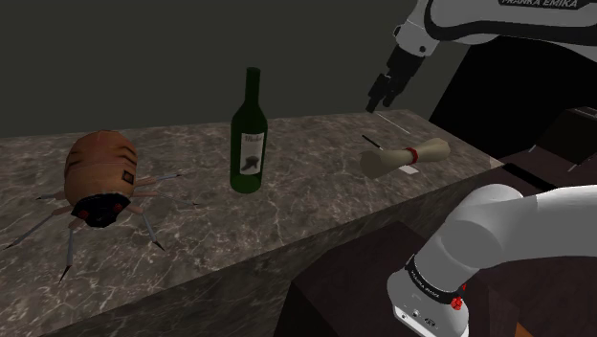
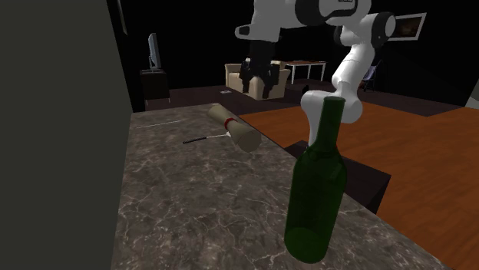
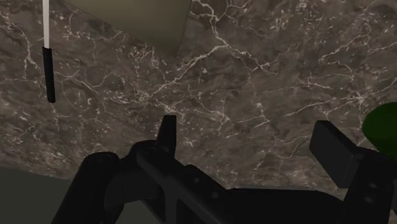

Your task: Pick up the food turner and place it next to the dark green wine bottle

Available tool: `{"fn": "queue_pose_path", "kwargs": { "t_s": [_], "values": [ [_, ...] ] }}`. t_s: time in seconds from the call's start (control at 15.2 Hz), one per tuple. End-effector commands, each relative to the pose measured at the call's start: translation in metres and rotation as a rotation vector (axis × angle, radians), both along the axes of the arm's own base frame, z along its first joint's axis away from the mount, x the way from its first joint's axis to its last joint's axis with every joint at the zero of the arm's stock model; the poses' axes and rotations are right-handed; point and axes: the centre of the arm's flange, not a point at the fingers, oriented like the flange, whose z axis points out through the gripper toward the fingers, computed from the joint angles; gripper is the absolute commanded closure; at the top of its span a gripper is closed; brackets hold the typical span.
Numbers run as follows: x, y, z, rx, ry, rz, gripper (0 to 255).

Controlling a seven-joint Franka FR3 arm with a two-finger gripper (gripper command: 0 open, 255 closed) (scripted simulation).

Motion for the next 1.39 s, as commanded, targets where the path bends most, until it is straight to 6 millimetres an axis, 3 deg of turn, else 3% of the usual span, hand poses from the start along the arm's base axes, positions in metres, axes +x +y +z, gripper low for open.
{"fn": "queue_pose_path", "kwargs": {
  "t_s": [0.0, 0.66, 1.32],
  "values": [
    [0.007, -0.022, -0.017, 0.002, 0.007, -0.022, 0],
    [0.022, -0.129, -0.093, 0.013, 0.043, -0.131, 0],
    [0.023, -0.236, -0.170, 0.025, 0.078, -0.241, 0]
  ]
}}
